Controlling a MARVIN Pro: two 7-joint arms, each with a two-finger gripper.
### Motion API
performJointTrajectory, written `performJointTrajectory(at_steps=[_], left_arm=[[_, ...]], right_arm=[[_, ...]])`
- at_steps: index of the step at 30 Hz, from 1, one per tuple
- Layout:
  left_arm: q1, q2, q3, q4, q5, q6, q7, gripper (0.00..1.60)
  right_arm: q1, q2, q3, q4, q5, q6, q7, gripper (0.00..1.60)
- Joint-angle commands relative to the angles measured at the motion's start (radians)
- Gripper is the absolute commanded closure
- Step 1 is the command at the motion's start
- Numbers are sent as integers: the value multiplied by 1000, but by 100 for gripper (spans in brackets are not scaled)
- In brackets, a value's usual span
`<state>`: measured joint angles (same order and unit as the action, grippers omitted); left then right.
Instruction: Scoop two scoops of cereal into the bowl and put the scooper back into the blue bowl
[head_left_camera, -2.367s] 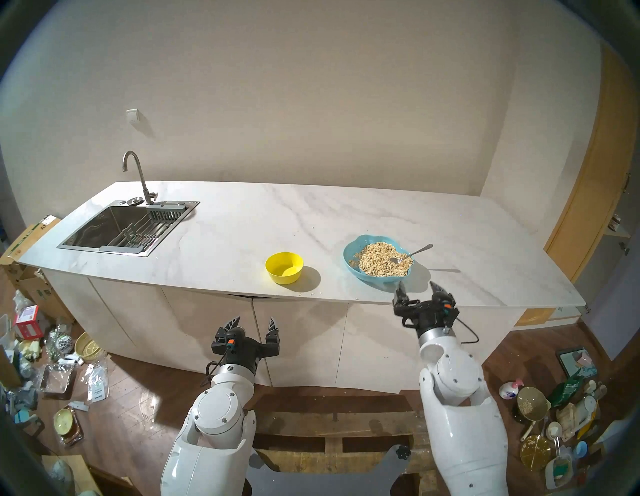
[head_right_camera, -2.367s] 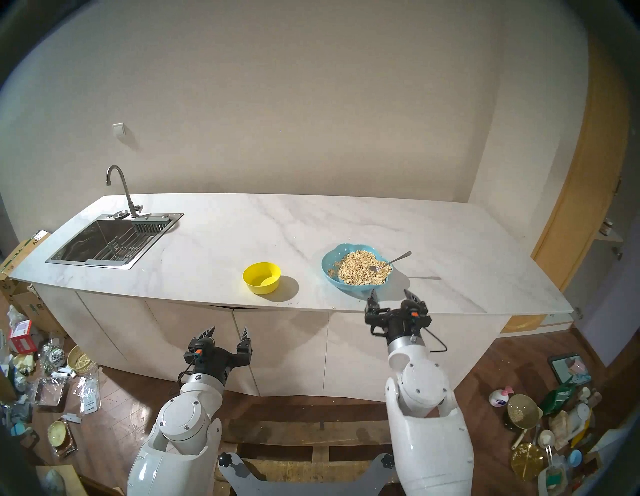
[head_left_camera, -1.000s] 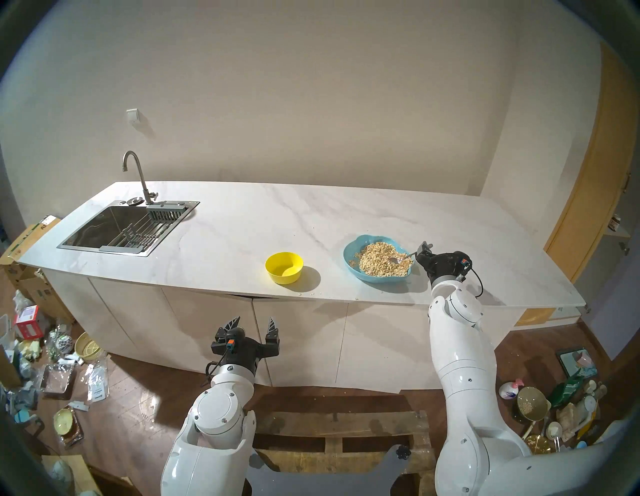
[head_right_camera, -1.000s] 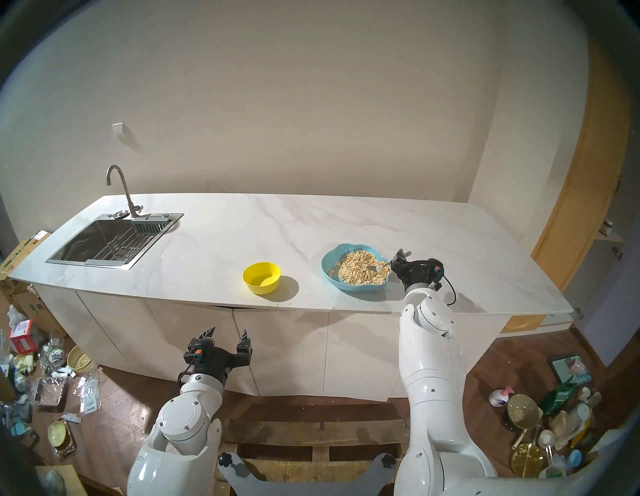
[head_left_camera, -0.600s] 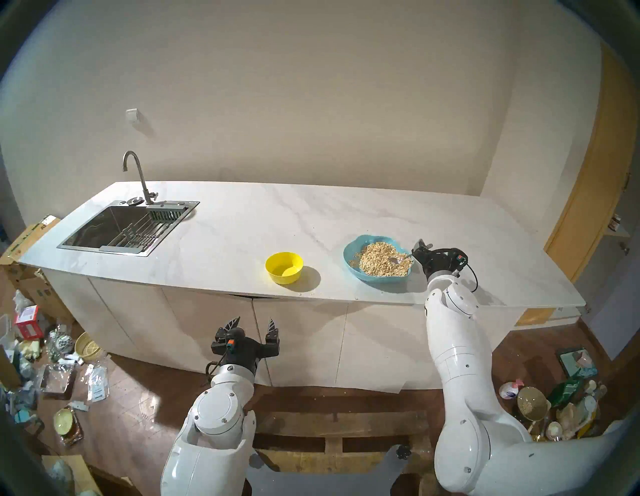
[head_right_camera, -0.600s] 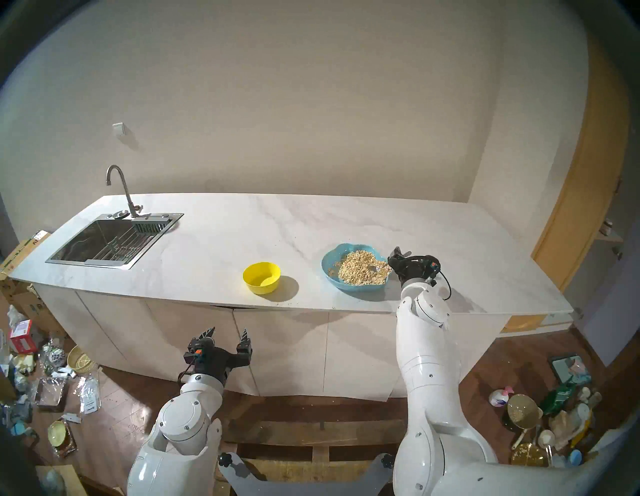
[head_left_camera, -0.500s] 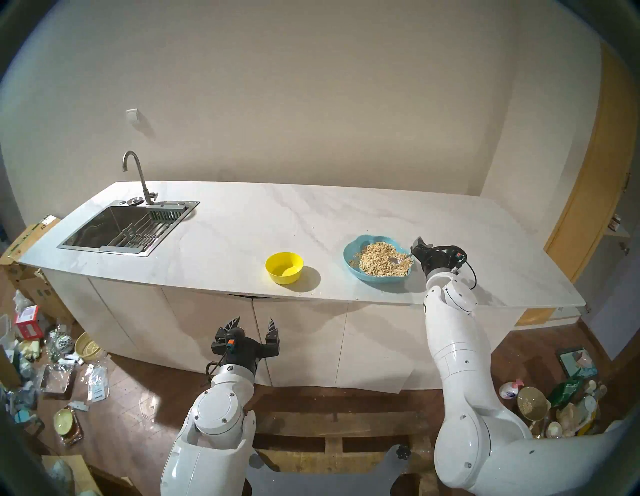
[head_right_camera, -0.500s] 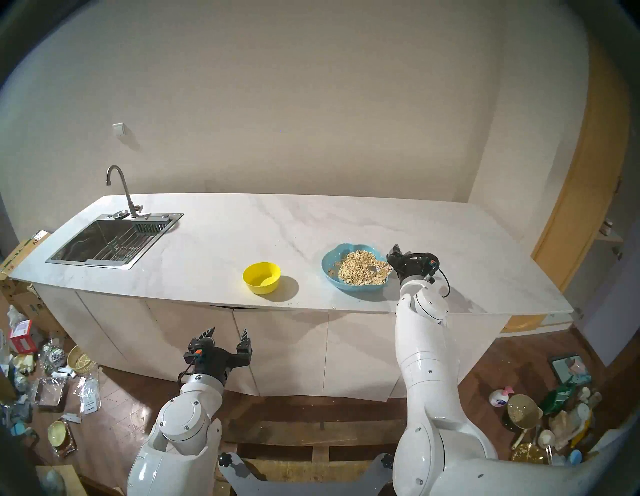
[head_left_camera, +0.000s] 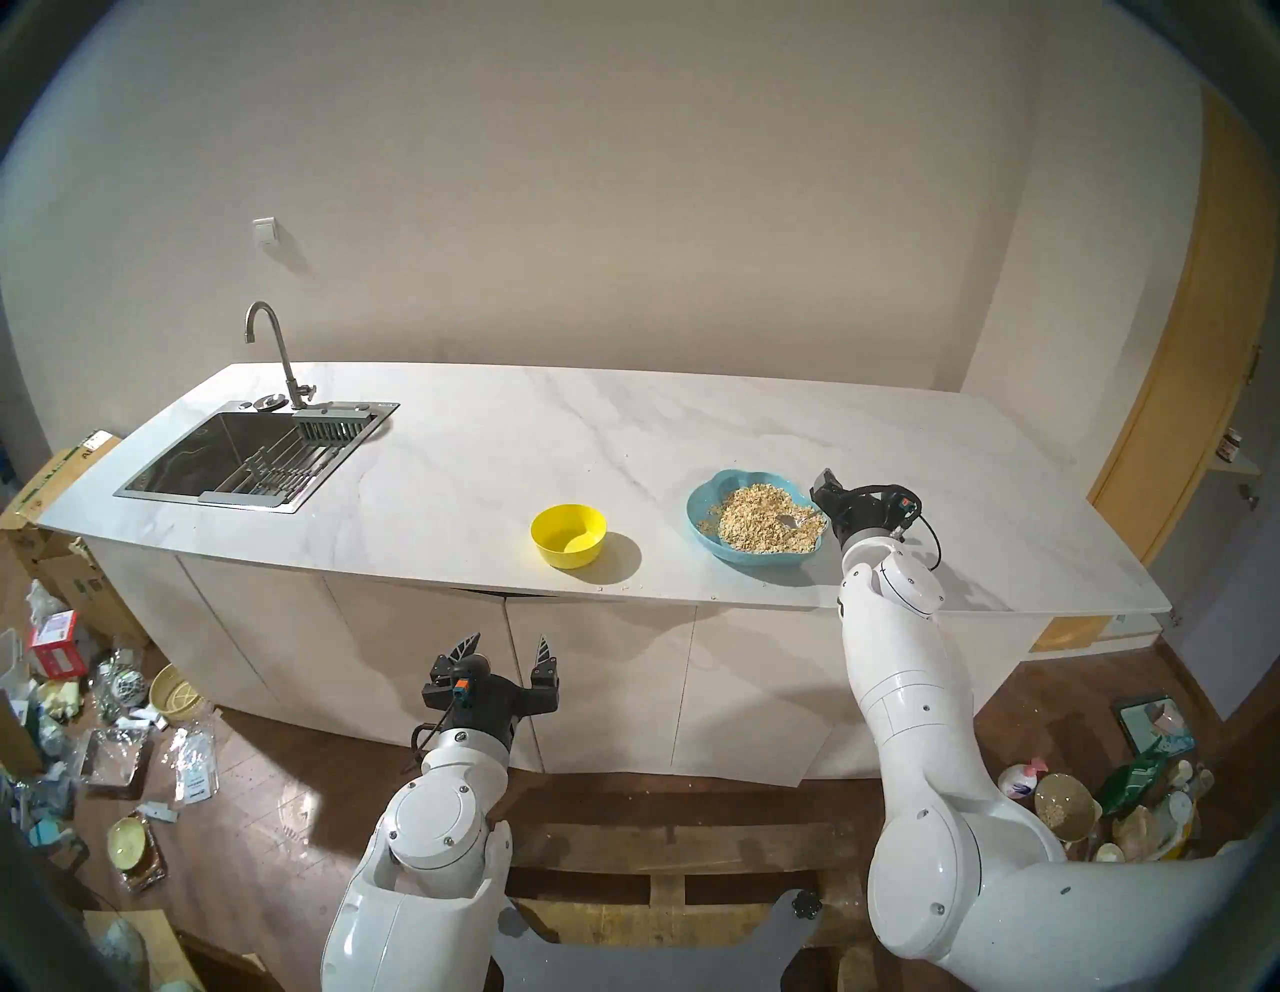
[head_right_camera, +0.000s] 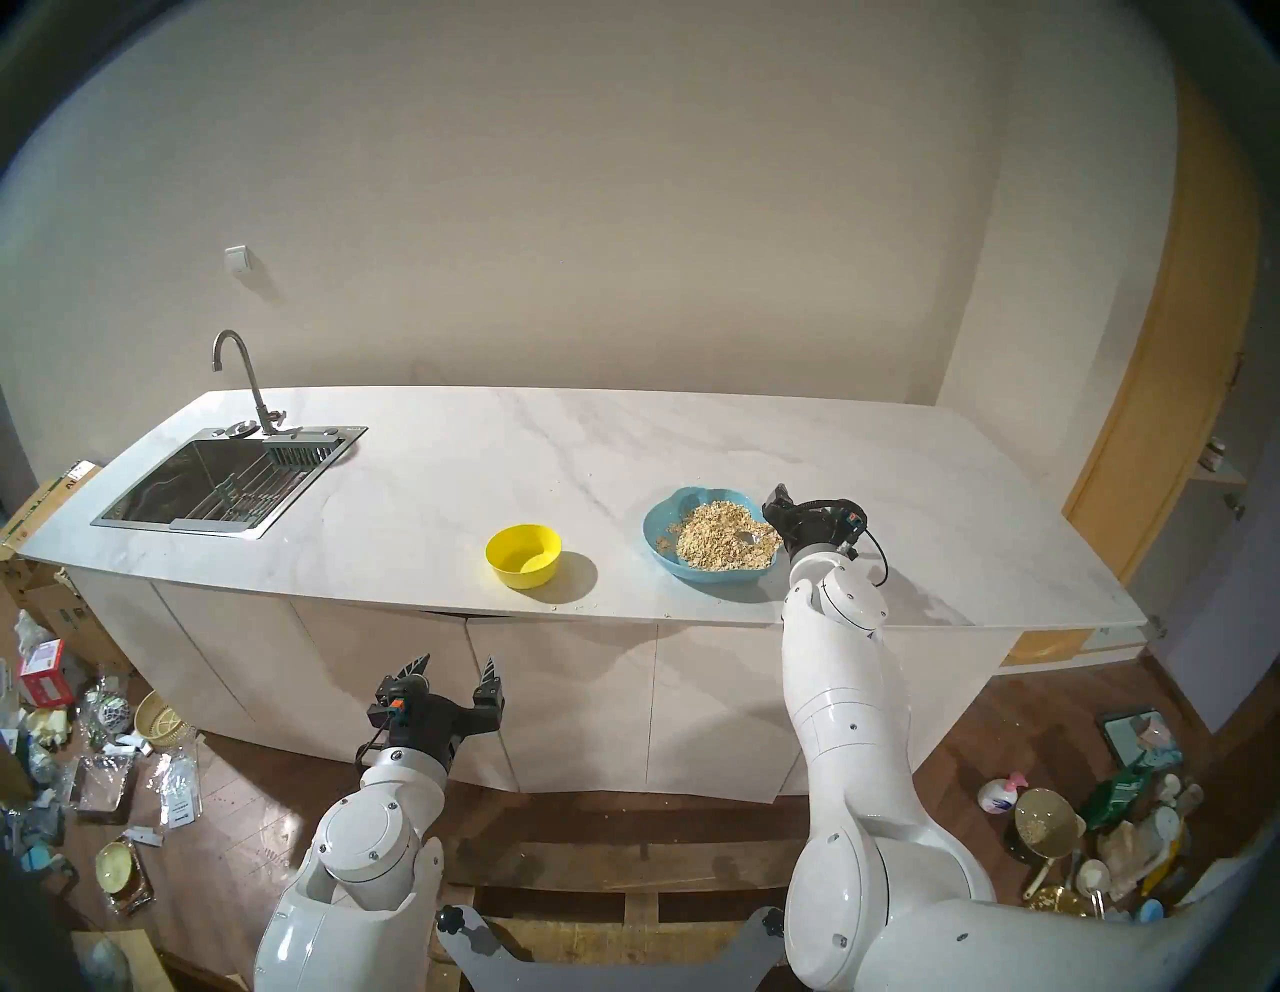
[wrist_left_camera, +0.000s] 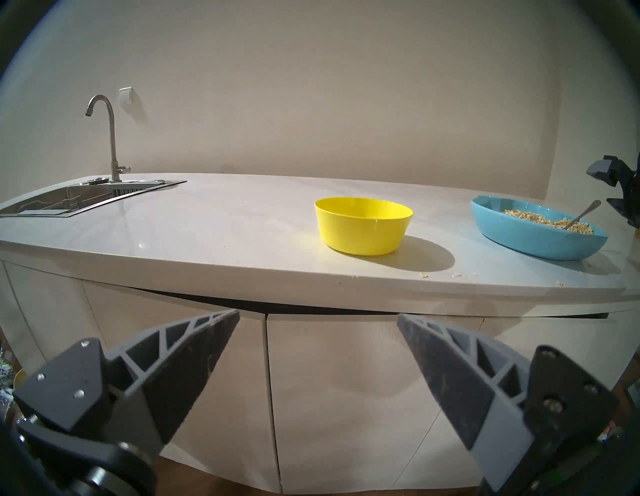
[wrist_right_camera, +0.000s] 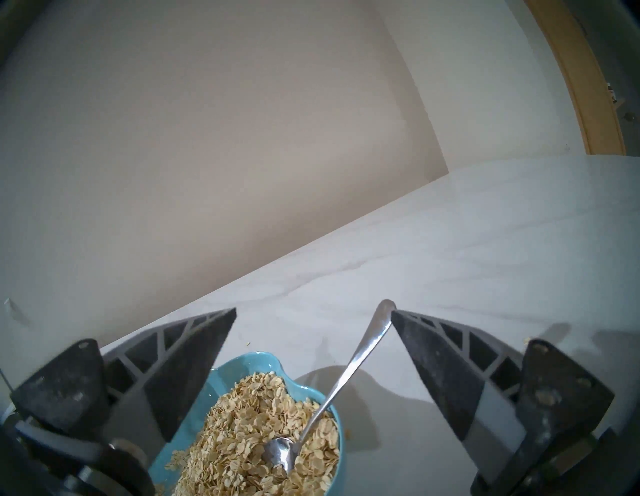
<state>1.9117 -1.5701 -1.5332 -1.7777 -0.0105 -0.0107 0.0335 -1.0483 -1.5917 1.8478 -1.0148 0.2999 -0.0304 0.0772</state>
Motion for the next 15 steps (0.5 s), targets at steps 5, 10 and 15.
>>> performJointTrajectory(at_steps=[5, 10, 15], left_arm=[[-5, 0, 2, -26, -2, -6, -4, 0], [-5, 0, 2, -26, -2, -6, -4, 0], [-5, 0, 2, -26, -2, -6, -3, 0]], right_arm=[[56, 8, -6, 30, 0, -39, 11, 0], [61, 11, -9, 42, -3, -55, 10, 0], [68, 15, -10, 48, -2, -61, 11, 0]])
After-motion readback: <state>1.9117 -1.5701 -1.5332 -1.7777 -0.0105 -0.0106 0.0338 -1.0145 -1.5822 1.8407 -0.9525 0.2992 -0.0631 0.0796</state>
